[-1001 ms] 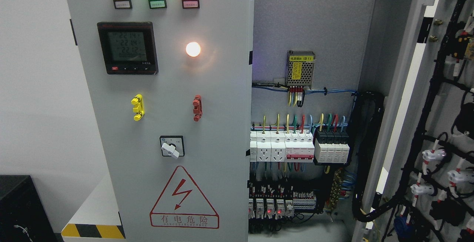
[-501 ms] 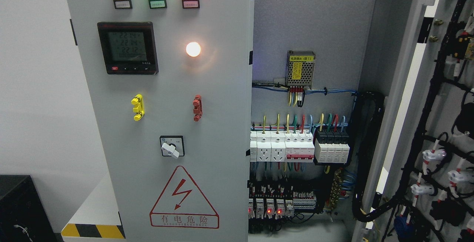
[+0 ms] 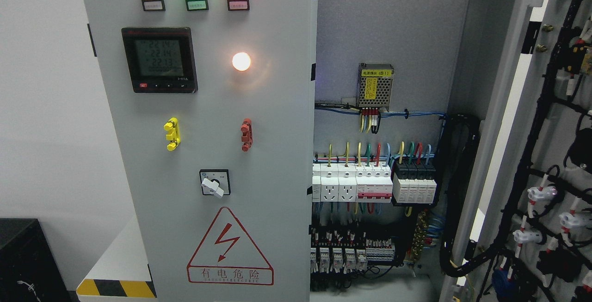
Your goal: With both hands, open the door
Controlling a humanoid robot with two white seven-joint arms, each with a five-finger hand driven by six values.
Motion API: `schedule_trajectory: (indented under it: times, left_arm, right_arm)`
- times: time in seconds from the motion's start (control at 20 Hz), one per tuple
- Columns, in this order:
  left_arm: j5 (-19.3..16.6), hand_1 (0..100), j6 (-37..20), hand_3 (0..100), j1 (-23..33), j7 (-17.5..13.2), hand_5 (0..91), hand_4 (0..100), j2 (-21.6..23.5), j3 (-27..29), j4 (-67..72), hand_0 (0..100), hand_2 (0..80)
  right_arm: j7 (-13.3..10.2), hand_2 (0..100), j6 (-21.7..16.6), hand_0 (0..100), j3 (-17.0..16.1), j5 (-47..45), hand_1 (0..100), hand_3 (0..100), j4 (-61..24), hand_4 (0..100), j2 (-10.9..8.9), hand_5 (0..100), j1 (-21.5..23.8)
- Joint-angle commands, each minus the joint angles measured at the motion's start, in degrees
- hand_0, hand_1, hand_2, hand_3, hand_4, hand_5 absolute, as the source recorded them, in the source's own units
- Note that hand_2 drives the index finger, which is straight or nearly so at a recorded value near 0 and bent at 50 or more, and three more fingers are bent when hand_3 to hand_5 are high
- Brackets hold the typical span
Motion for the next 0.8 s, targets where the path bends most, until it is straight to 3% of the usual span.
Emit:
schedule_trajectory:
  times: [0.0, 0.15, 0.3, 0.6, 0.75]
  left_arm:
    - [-0.1, 0, 0.0, 0, 0.6, -0.5, 0.0, 0, -0.6, -0.2, -0.1, 0, 0.0]
    - [-0.2, 0, 0.0, 0, 0.2, -0.5, 0.0, 0, -0.9, -0.3, -0.1, 0, 0.0]
    - [-0.2, 0, 0.0, 0, -0.1, -0.6, 0.0, 0, -1.4, -0.3, 0.0, 0, 0.0]
    - [-0.2, 0, 0.0, 0, -0.1, -0.5, 0.0, 0, -1.6, -0.2, 0.0, 0, 0.0]
    - [-0.2, 0, 0.0, 0, -0.1, -0.5, 0.0, 0, -1.6, -0.2, -0.1, 0, 0.0]
  right_arm:
    - [0.5, 0, 1.0, 0, 5.0, 0.2, 0, 0, -15.3, 0, -0.16, 0, -1.9]
    - [0.5, 0, 4.7, 0, 4.8, -0.1, 0, 0, -15.4, 0, -0.16, 0, -7.5]
    - [0.4, 0, 5.1, 0, 5.2, -0.1, 0, 0, -15.4, 0, 0.01, 0, -13.2]
    - [0.4, 0, 5.3, 0, 5.5, -0.1, 0, 0, -22.0, 0, 0.37, 0, -13.6]
    - [0.5, 0, 8.3, 0, 5.5, -0.4, 0, 0, -22.4, 0, 0.71, 0, -16.9]
